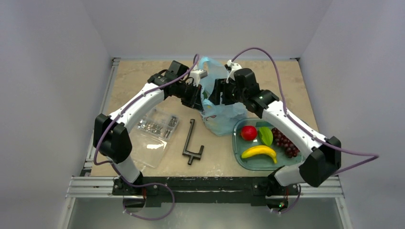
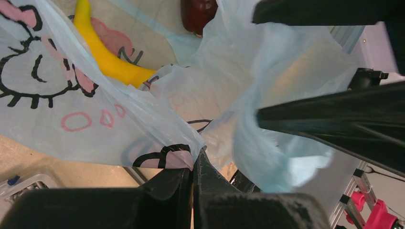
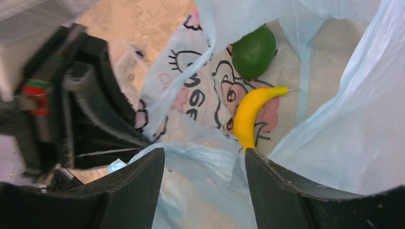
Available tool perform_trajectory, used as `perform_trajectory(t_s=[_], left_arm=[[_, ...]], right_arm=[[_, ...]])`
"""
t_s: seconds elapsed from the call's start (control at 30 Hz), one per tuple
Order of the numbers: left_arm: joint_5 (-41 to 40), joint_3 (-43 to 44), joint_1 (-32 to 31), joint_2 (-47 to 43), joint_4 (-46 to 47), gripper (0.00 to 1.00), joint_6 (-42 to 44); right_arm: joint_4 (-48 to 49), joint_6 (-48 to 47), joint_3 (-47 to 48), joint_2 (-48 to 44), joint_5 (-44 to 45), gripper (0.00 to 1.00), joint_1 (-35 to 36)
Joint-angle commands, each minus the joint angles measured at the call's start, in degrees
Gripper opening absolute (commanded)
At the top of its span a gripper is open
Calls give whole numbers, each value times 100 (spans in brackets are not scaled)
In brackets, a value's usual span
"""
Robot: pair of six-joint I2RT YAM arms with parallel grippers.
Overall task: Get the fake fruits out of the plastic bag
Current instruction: Take out the fake fruit from the plastic bag.
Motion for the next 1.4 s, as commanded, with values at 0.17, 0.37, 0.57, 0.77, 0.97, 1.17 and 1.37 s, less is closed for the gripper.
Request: perform_trajectory(t_s=[0.17,0.37,0.57,0.77,0.97,1.17,1.37], left_arm=[[35,243,6,-4,44,0,57],[19,243,4,0,46,0,66],[-11,243,5,30,34,0,75],[-13,244,4,10,24,0,87],[-91,254,8,8,-7,0,137],[-40,265,18,-54,-15,0,128],[-18,197,16,-228,68,0,118]], right_arm=[[-606,-691,547,-431,670,79,2],[-1355,-1026,694,-911,1400,87,2],[-1339,-1022,961,-1064,1353,88,4],[-68,-437,872,-350,331,80,45],[-184,-244,1240,1057,631,64,250],[-267,-256,1137,1735,1134,58,308],[-316,-201,1059,2444,1165,58,310]])
